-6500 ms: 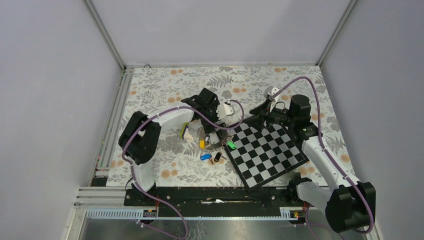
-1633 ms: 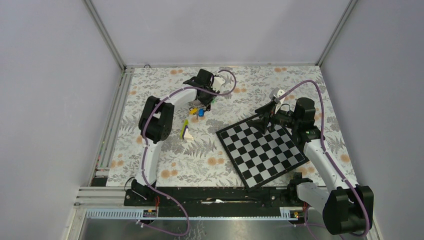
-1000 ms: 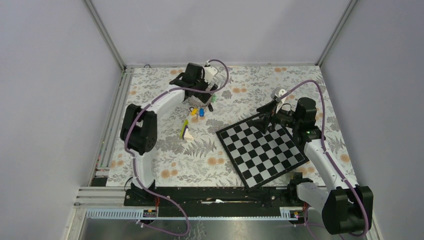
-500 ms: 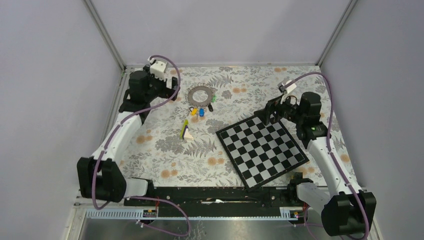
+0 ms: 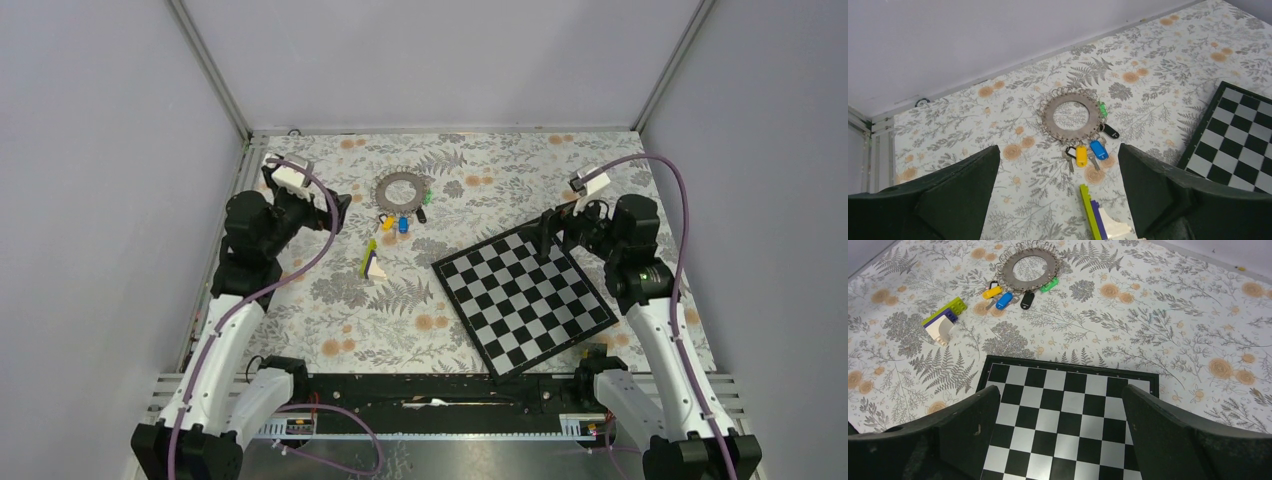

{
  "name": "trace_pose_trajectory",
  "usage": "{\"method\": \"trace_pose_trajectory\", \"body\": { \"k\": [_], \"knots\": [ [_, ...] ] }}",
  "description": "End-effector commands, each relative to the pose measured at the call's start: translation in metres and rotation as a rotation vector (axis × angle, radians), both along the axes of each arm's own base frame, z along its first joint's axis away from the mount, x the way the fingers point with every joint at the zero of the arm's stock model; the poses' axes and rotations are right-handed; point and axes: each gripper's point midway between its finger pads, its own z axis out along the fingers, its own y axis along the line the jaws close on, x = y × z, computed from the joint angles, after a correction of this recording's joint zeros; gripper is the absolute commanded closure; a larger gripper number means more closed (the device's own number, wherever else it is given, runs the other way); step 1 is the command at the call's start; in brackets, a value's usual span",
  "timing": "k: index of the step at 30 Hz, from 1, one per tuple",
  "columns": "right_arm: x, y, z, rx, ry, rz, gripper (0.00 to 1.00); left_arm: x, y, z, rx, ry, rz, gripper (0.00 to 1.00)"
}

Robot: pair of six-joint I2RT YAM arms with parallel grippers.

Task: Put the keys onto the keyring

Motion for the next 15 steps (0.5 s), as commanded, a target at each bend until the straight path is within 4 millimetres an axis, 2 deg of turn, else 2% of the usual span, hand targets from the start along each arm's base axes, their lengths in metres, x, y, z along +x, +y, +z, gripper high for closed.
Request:
{"method": "trace_pose_trajectory", "body": {
  "k": [1,4,6,11,13,15],
  "knots": [
    [-0.005,-0.01,0.018,-0.034,-0.07,-0.032,0.01,-0.019,-0.003,0.022,-0.021,0.013,-0.031,0.01],
    [-0.005,-0.014,0.011,-0.017,-0.079,-0.042,0.0,-0.033,-0.005,0.036,-0.053,-0.019,-0.044,0.01],
    [-0.005,-0.017,0.015,-0.012,-0.092,-0.051,0.0,-0.038,-0.005,0.04,-0.081,-0.026,-0.042,0.01],
    [-0.01,-0.022,0.028,0.003,-0.123,-0.071,0.0,-0.04,0.001,0.043,-0.087,-0.038,-0.011,0.01],
    [-0.009,-0.031,0.032,0.009,-0.129,-0.112,0.0,-0.039,0.003,0.041,-0.087,-0.033,0.0,0.01],
    [-0.009,-0.031,0.033,0.019,-0.127,-0.112,0.0,-0.039,0.003,0.035,-0.085,-0.023,-0.002,0.01]
  ]
}}
